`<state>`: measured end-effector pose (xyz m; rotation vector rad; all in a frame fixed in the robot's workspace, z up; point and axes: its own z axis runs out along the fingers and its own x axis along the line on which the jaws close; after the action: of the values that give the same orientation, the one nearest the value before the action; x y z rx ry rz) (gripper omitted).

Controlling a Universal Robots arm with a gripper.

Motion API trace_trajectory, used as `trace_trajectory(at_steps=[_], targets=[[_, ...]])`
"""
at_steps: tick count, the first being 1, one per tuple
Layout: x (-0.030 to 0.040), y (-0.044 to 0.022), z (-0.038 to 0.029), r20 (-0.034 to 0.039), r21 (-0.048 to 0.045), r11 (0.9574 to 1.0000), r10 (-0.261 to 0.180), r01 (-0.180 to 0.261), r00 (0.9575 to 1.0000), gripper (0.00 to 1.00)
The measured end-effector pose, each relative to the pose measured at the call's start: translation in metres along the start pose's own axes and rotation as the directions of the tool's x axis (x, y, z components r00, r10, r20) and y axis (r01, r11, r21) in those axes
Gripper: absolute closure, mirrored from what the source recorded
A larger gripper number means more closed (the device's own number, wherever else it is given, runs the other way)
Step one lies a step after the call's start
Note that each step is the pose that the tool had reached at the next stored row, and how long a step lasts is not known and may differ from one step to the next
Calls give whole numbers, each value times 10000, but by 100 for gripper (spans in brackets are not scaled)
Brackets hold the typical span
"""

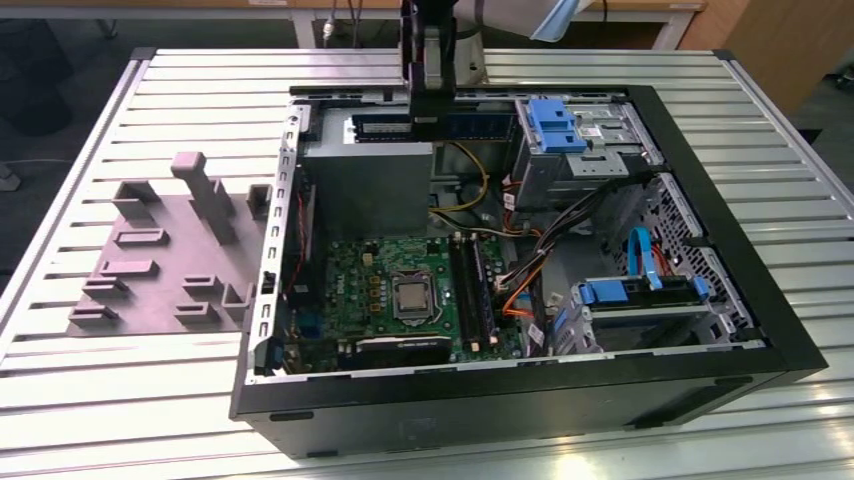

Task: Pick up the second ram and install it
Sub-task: 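Insert the second ram into the second slot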

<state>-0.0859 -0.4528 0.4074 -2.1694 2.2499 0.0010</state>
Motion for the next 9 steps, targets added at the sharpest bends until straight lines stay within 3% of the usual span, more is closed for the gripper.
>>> trace_trajectory(at_steps=[9], targets=[[0, 0, 0, -1, 2, 9999, 131, -131, 9999, 86]])
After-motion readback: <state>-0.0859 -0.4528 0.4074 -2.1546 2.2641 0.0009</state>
